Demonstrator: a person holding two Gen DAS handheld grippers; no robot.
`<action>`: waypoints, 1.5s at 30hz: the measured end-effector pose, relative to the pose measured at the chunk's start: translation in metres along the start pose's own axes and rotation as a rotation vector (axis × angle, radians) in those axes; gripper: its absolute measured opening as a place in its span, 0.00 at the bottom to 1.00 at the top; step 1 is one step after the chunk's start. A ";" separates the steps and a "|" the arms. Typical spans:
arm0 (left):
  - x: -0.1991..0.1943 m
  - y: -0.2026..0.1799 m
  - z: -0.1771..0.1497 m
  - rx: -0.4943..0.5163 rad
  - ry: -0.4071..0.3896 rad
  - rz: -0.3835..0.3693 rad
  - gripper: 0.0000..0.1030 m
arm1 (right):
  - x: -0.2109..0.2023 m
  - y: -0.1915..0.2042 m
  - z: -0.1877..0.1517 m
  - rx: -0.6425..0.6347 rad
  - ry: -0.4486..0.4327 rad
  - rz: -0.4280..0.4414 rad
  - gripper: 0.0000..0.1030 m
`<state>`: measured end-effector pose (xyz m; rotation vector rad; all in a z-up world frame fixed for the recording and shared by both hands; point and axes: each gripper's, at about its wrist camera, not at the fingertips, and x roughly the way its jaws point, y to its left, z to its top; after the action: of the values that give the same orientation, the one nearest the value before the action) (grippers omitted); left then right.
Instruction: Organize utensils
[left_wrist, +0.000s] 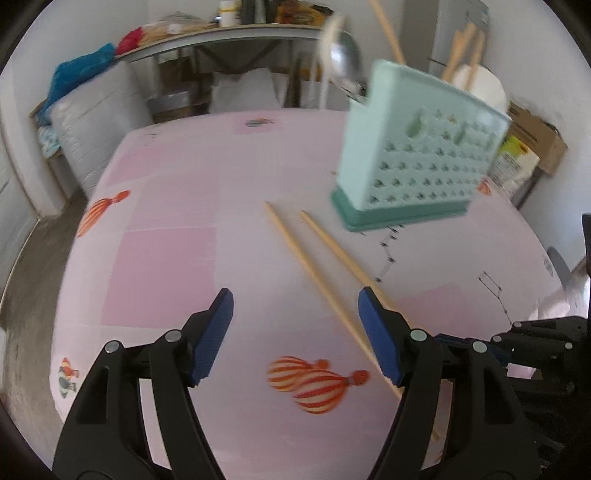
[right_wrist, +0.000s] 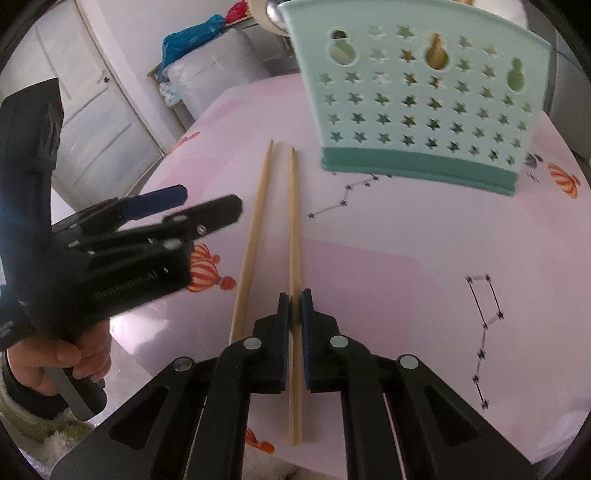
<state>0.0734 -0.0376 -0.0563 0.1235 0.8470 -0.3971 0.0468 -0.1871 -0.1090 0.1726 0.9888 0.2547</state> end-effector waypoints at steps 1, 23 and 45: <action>0.002 -0.004 -0.001 0.012 0.007 0.001 0.64 | -0.003 -0.002 -0.003 0.007 -0.001 -0.002 0.07; 0.020 -0.008 -0.002 0.016 0.081 0.020 0.36 | -0.015 -0.015 -0.015 0.076 0.010 -0.008 0.07; 0.018 -0.004 -0.002 0.009 0.074 0.015 0.24 | -0.041 -0.040 -0.035 0.186 0.040 -0.046 0.06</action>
<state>0.0812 -0.0464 -0.0709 0.1530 0.9166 -0.3844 0.0014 -0.2365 -0.1055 0.3146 1.0548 0.1242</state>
